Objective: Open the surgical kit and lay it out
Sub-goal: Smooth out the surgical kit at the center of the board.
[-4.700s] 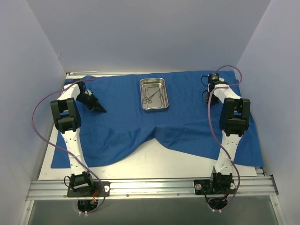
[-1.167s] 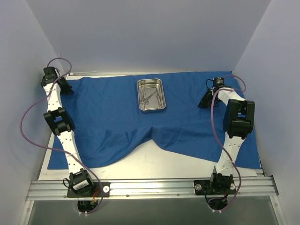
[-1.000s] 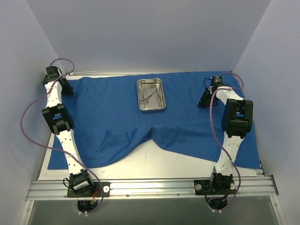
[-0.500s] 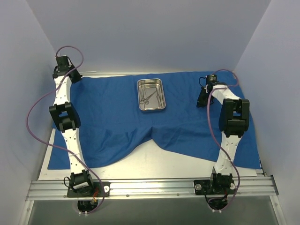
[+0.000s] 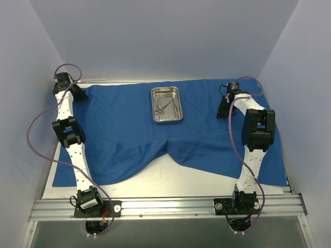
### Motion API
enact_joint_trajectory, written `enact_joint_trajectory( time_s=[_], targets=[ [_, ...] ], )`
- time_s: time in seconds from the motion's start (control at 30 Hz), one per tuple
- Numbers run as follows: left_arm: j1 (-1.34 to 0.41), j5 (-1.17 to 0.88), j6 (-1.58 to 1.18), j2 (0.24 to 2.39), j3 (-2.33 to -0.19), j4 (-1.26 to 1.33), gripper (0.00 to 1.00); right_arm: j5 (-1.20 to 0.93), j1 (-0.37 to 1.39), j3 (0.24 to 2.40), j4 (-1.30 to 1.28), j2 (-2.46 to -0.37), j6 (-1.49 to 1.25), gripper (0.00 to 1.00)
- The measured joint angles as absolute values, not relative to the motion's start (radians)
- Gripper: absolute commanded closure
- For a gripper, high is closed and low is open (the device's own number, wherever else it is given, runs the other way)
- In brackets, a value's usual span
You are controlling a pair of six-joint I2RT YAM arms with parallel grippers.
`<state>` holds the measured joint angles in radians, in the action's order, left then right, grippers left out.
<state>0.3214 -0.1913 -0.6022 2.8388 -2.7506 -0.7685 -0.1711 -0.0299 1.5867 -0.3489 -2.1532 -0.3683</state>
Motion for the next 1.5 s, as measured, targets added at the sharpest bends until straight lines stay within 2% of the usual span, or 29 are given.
enact_joint_trajectory(
  time_s=[0.27, 0.5, 0.53, 0.57, 0.73, 0.8, 0.93, 1.1, 1.3, 1.5],
  targets=[
    [0.337, -0.170, -0.566, 2.829, -2.766, -0.830, 0.98, -0.161, -0.023, 1.539, -0.314, -2.127, -0.369, 1.00],
    [0.321, -0.189, -0.458, 2.810, -2.727, -0.751, 0.96, -0.161, -0.019, 1.497, -0.299, -2.099, -0.371, 1.00],
    [0.311, -0.186, -0.442, 2.794, -2.700, -0.720, 0.91, -0.161, -0.017, 1.497, -0.301, -2.098, -0.368, 1.00],
    [0.302, -0.185, -0.434, 2.777, -2.675, -0.693, 0.91, -0.161, -0.014, 1.498, -0.308, -2.096, -0.364, 1.00],
    [0.243, -0.176, -0.437, 2.608, -2.527, -0.616, 0.90, -0.189, 0.026, 1.525, -0.401, -2.086, -0.343, 1.00],
    [0.221, -0.175, -0.445, 2.524, -2.491, -0.627, 0.94, -0.230, 0.054, 1.545, -0.432, -2.072, -0.330, 0.99],
    [0.192, -0.196, -0.468, 2.354, -2.416, -0.655, 0.98, -0.331, 0.149, 1.591, -0.461, -2.009, -0.287, 0.98],
    [0.176, -0.232, -0.448, 2.174, -2.193, -0.725, 0.98, -0.467, 0.354, 1.715, -0.439, -1.967, -0.245, 0.98],
    [0.154, -0.292, -0.395, 2.180, -1.993, -0.817, 0.98, -0.571, 0.587, 1.801, -0.344, -2.006, -0.266, 0.99],
    [0.139, -0.352, -0.385, 2.251, -1.955, -0.850, 0.98, -0.599, 0.689, 1.921, -0.249, -2.197, -0.348, 1.00]
  ],
)
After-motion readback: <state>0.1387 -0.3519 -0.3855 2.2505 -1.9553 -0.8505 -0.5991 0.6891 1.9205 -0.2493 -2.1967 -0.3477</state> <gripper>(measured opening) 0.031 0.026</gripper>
